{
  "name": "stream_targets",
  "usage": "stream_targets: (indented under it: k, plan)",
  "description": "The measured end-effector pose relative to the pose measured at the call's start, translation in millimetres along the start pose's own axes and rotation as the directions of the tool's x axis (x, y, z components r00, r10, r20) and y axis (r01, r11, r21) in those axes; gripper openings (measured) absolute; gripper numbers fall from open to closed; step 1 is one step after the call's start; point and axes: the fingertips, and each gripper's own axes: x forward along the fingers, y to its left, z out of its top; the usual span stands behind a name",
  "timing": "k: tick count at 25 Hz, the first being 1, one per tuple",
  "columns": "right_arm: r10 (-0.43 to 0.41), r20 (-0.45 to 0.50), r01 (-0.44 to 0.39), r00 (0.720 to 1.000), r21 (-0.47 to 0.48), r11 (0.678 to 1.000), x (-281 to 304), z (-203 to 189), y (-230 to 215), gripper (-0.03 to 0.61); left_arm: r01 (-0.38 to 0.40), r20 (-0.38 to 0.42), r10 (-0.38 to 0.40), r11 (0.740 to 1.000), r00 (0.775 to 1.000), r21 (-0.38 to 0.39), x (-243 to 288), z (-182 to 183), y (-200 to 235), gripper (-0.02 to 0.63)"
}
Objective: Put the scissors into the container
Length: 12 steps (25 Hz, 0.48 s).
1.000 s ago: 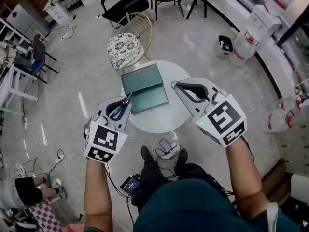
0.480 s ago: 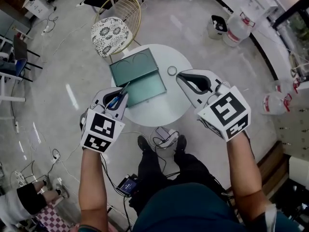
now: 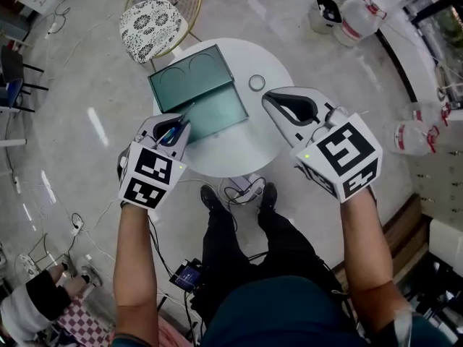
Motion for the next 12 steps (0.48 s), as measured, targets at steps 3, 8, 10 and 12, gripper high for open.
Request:
stream_targets:
  k: [3,8,10,12]
  plan:
    - [-0.001,-0.013,0.001,1.0,0.018,1.0,12,-16,-4,0.038,0.009,-0.014,-0.009,1.0,1.0,-0.01,22,-13,1,0.052]
    - [0.002,-0.037,0.0,0.999,0.049,0.999,34,-43,-7,0.038,0.023,-0.038,-0.024,0.999,0.999,-0.03,57,-39,4,0.053]
    - [0.007,-0.048,-0.004,0.999,0.056,0.998,42,-54,-6,0.038,0.028,-0.048,-0.03,0.999,0.998,-0.037,69,-50,5,0.053]
    - [0.01,-0.059,-0.006,0.998,0.062,0.998,50,-64,-6,0.038,0.031,-0.058,-0.034,0.998,0.998,-0.046,82,-60,5,0.052]
